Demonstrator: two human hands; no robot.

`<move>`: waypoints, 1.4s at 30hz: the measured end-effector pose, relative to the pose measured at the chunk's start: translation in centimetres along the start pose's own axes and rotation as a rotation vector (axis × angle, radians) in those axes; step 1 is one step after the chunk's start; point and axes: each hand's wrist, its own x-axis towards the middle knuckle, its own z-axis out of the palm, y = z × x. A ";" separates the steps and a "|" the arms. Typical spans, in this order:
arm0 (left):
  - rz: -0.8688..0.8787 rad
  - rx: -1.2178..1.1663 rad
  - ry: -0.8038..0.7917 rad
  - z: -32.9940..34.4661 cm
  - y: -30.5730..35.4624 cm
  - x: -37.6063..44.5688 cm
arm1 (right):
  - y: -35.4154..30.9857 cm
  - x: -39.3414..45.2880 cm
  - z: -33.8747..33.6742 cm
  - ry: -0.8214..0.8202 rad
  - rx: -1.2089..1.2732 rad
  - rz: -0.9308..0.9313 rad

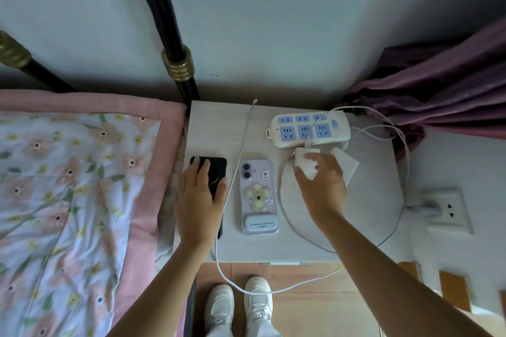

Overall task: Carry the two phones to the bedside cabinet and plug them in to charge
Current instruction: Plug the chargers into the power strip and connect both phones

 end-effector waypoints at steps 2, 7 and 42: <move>0.109 -0.034 -0.023 0.2 1.3 0.6 | 0.4 1.7 -0.7 0.013 0.008 0.037; 0.323 0.011 -0.192 1.6 4.5 3.1 | 0.5 4.9 -0.8 -0.283 -0.013 0.141; 0.238 -0.088 -0.289 7.4 8.8 11.5 | -3.4 11.6 0.6 -0.054 0.263 0.415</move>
